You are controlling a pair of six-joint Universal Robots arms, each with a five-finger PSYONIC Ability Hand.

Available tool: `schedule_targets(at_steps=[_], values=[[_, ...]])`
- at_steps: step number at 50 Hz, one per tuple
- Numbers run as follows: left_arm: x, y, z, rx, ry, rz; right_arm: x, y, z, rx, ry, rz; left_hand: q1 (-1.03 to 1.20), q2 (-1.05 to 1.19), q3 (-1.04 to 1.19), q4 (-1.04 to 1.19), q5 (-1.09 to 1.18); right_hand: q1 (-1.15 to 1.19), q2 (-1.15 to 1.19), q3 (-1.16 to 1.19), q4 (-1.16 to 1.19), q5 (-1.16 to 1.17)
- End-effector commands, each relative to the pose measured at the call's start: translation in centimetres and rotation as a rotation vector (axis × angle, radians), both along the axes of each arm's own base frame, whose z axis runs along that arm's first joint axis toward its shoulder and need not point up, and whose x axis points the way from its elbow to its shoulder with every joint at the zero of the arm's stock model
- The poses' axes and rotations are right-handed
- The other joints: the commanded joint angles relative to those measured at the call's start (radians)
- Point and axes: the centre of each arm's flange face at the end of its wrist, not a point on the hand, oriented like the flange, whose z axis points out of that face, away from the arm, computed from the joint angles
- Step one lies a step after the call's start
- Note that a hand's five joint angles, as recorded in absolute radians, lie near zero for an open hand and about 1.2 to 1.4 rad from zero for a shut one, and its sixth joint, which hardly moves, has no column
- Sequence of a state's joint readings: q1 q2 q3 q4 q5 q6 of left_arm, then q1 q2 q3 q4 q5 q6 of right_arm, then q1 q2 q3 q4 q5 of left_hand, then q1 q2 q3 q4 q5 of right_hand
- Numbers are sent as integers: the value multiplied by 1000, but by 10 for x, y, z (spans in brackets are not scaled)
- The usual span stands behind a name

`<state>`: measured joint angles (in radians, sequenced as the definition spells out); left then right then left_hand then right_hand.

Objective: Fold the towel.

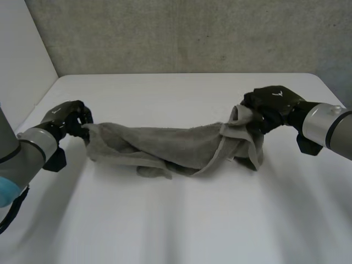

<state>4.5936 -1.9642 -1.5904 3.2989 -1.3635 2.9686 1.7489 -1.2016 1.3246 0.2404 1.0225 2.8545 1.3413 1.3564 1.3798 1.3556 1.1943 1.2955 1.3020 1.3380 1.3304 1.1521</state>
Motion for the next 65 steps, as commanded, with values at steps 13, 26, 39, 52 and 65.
schedule_targets(at_steps=[13,26,39,52,65], values=[[-22,-2,24,-229,-61,-77,-5,-17,-59,51,-9,-60,-1057,-1072,-1096,-1071,-1085,101,94,58,66,70],[-30,91,55,-419,-263,-305,-7,-17,-65,53,-5,-68,-1037,-1052,-1075,-1051,-1064,101,94,58,66,70],[-24,105,72,-636,-389,-226,-6,-13,-70,64,9,-57,-1057,-1072,-1096,-1072,-1085,101,94,58,66,70],[-38,115,95,-668,-309,-210,-6,-12,-73,72,11,-57,-1037,-1052,-1075,-1051,-1064,101,94,58,66,70],[-89,175,19,-374,-401,-623,-7,-12,-74,72,14,-64,-794,-809,-832,-808,-821,101,94,58,66,70]])
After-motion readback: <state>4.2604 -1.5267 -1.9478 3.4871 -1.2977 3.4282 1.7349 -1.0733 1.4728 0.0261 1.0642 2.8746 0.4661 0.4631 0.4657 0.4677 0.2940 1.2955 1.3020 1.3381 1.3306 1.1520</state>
